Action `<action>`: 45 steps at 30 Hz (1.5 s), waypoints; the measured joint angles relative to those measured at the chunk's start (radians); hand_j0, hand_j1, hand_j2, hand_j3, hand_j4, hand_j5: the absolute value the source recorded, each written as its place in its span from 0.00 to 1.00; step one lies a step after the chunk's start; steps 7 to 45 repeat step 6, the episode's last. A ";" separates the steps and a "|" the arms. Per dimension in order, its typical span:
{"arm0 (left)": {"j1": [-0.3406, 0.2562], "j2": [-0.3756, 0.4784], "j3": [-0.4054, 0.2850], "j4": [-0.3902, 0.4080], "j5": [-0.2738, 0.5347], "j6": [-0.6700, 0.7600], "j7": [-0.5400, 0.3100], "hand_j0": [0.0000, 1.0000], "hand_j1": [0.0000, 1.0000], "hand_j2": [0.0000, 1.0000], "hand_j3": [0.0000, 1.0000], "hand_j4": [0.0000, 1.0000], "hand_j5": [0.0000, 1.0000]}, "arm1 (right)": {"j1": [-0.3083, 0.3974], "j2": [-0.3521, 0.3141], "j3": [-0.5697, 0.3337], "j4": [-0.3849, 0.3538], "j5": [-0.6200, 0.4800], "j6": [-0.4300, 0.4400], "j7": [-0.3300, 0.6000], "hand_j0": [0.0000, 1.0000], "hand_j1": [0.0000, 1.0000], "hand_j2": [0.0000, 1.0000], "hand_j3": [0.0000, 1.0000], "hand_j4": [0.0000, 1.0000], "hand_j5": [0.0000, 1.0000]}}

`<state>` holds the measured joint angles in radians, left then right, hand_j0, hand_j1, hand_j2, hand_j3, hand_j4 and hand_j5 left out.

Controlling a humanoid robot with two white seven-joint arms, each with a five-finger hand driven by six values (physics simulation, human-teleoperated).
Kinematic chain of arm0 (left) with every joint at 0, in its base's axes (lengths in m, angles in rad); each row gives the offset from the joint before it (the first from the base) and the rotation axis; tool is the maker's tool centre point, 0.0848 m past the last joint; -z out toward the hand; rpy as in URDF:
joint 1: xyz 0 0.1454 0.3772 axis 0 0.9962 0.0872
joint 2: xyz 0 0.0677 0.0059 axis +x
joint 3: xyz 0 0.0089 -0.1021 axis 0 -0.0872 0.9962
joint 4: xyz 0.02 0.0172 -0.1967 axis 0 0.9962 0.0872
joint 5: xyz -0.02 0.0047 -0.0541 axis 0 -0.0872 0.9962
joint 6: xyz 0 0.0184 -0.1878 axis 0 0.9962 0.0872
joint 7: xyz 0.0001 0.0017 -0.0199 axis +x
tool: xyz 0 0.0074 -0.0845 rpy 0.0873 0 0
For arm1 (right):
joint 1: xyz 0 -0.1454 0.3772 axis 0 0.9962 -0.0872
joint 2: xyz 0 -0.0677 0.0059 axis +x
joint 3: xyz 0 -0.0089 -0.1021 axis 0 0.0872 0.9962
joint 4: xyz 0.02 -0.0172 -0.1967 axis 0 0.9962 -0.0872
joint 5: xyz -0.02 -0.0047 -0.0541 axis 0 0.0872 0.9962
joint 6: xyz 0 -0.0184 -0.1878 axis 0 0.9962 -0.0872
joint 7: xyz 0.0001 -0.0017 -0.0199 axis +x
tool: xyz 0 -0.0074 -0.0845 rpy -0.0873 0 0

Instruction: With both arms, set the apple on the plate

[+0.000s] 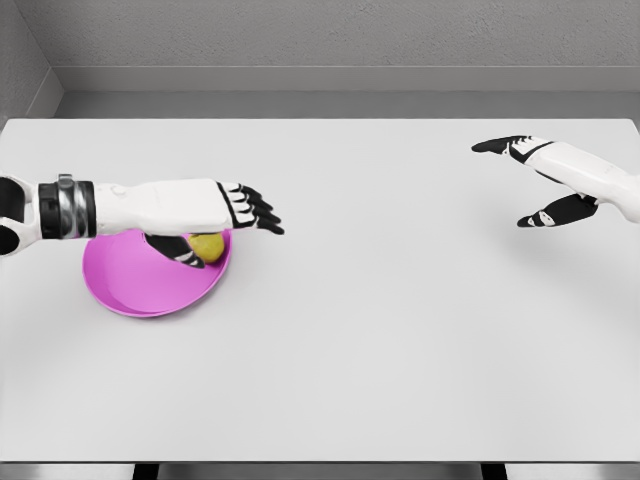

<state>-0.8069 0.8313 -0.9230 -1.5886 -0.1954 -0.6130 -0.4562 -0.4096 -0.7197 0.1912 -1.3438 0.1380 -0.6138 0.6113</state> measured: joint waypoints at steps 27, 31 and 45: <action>0.002 -0.099 -0.001 -0.022 0.024 0.000 0.000 1.00 1.00 1.00 1.00 1.00 1.00 | 0.000 -0.001 0.001 -0.001 0.000 0.000 0.000 1.00 1.00 1.00 1.00 1.00 1.00; 0.002 -0.099 -0.001 -0.022 0.024 0.000 0.000 1.00 1.00 1.00 1.00 1.00 1.00 | 0.000 -0.001 0.001 -0.001 0.000 0.000 0.000 1.00 1.00 1.00 1.00 1.00 1.00; 0.002 -0.099 -0.001 -0.022 0.024 0.000 0.000 1.00 1.00 1.00 1.00 1.00 1.00 | 0.000 -0.001 0.001 -0.001 0.000 0.000 0.000 1.00 1.00 1.00 1.00 1.00 1.00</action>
